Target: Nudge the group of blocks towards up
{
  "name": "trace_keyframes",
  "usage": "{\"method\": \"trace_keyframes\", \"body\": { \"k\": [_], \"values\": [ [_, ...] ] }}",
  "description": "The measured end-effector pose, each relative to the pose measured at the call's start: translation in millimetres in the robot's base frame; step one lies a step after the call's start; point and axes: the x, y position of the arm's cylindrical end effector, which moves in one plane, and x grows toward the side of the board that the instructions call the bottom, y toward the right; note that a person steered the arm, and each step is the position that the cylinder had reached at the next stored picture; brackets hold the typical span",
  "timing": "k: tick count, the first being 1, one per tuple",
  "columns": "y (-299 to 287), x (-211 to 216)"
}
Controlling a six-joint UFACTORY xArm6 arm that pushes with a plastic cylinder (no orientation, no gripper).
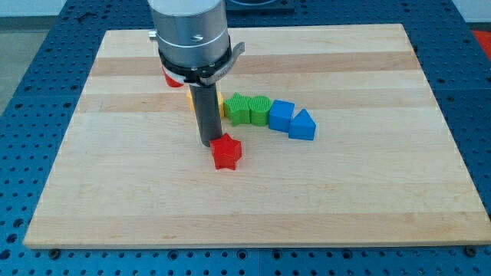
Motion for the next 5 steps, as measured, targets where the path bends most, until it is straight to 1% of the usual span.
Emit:
{"method": "trace_keyframes", "body": {
  "k": [2, 4, 5],
  "values": [
    [19.7, 0.0],
    [19.7, -4.2],
    [19.7, -13.7]
  ]
}}
